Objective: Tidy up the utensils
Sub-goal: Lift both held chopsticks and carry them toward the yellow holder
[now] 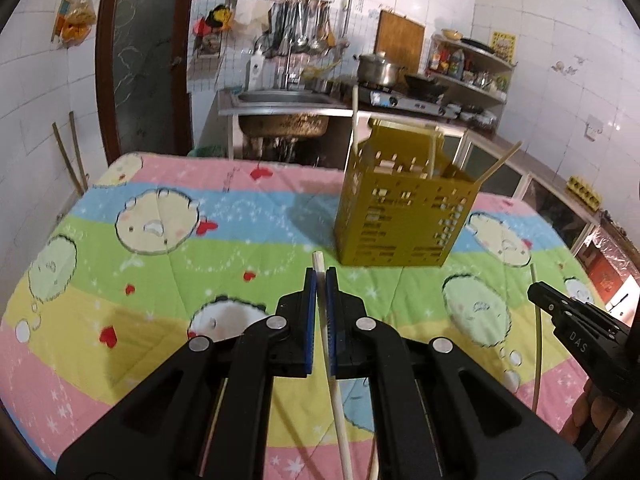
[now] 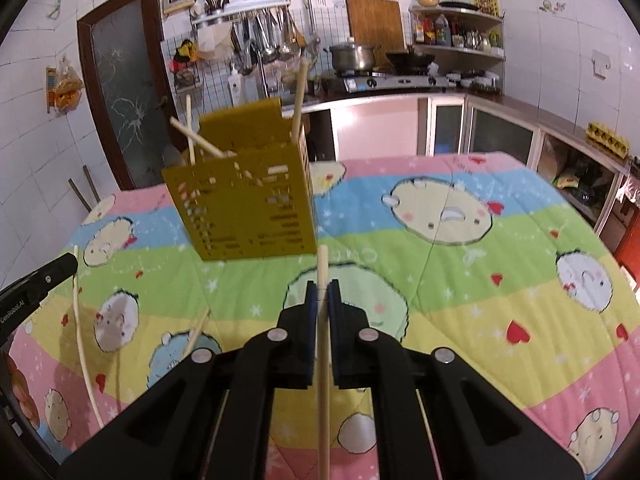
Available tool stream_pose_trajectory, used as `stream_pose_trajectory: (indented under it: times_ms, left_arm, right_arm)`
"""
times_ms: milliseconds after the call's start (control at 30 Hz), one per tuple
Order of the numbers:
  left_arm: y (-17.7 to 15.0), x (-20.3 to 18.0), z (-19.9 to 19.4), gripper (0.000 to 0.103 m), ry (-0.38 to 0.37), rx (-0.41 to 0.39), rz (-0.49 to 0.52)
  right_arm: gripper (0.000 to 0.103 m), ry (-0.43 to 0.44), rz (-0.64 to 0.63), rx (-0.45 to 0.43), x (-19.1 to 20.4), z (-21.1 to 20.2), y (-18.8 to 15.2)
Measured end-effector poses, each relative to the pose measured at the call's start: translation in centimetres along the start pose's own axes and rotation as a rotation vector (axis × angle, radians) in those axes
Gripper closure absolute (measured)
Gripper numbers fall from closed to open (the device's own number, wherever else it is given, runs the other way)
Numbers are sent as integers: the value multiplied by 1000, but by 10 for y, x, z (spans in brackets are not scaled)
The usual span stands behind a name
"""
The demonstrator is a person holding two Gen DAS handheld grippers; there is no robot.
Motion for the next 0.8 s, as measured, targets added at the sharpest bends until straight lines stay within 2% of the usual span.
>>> stream_pose_trajectory:
  times_ms: [467, 800]
  left_arm:
    - [41, 0, -11, 100, -36, -122, 3]
    - [53, 3, -10, 100, -37, -172, 27]
  right_arm:
    - [97, 53, 3, -178, 8, -22, 52]
    - [97, 65, -48, -247, 24, -21, 60]
Point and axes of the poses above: each gripper's, at about its wrist camera, not at the fingertips, and z roughly the way its jaws point, x to its left, y to its top, the point moved 2 cm from there along z, roughly the way its jaws point, and after that the axes turned 14 degrees about -x, right-handed, at the moved point
